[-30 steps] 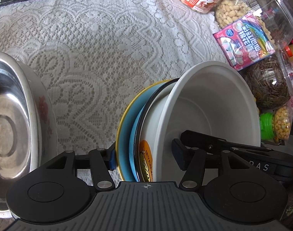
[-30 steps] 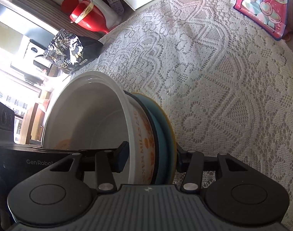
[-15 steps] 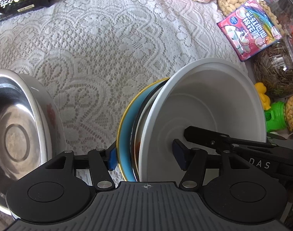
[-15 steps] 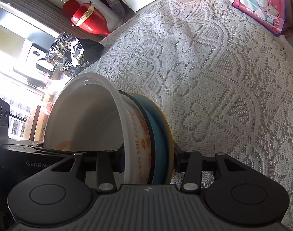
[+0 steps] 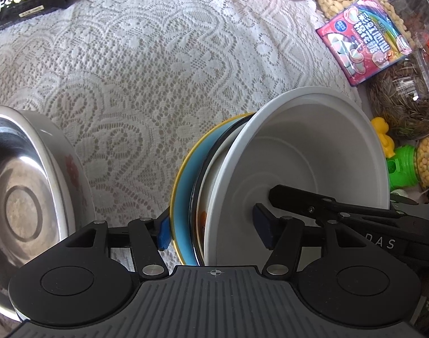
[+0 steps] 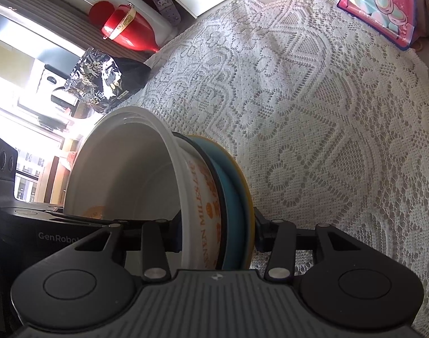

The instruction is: Organize plates and bowls

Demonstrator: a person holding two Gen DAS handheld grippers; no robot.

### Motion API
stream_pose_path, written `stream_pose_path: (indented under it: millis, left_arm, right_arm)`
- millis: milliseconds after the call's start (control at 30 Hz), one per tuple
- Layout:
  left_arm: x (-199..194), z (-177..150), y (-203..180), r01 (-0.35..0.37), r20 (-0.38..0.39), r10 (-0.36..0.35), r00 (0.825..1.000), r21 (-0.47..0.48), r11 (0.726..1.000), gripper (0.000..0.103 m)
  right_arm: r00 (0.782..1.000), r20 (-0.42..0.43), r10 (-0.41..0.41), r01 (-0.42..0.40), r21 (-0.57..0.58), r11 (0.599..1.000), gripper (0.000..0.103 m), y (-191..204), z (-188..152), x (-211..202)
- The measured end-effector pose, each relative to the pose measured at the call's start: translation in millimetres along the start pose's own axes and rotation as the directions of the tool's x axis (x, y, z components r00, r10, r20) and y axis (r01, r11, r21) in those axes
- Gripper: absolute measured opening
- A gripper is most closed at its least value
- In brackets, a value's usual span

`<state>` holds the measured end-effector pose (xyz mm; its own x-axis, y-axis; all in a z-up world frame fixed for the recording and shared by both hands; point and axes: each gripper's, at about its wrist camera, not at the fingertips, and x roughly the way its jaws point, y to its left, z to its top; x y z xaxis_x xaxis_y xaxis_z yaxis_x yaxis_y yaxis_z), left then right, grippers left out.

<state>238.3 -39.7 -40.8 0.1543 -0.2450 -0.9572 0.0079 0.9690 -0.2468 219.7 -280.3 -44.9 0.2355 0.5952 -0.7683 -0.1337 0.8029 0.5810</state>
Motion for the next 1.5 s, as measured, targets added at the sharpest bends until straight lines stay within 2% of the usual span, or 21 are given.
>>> stream_pose_path:
  millis: [200,833,1100,1367,1500]
  left_arm:
    - [2,1,2,0.025,-0.007,-0.025,1.000,0.002,1.000,0.065]
    - [3,1,3,0.024,-0.018,-0.024,1.000,-0.016,1.000,0.063]
    - [-5,-4,-1,-0.028,0.002,0.028,1.000,0.011,1.000,0.059]
    - [-3,-3,-5,-0.044,0.018,0.044,0.999,0.042,0.998,0.059]
    - [-1,-1,-3,-0.031,0.013,0.030,0.999,0.054,0.998,0.060]
  right_arm:
    - [1.000,-0.001,0.006,-0.006,0.009,1.000,0.045,-2,0,0]
    - [1.000,0.000,-0.008,0.008,0.007,1.000,0.045,2,-2,-2]
    - [0.998,-0.030,-0.059,0.058,-0.017,0.998,0.046,14,-2,-1]
    - [0.999,-0.035,-0.036,0.036,-0.011,0.999,0.047,7,-2,0]
    - [0.999,-0.033,-0.029,0.028,-0.018,0.999,0.047,5,-2,0]
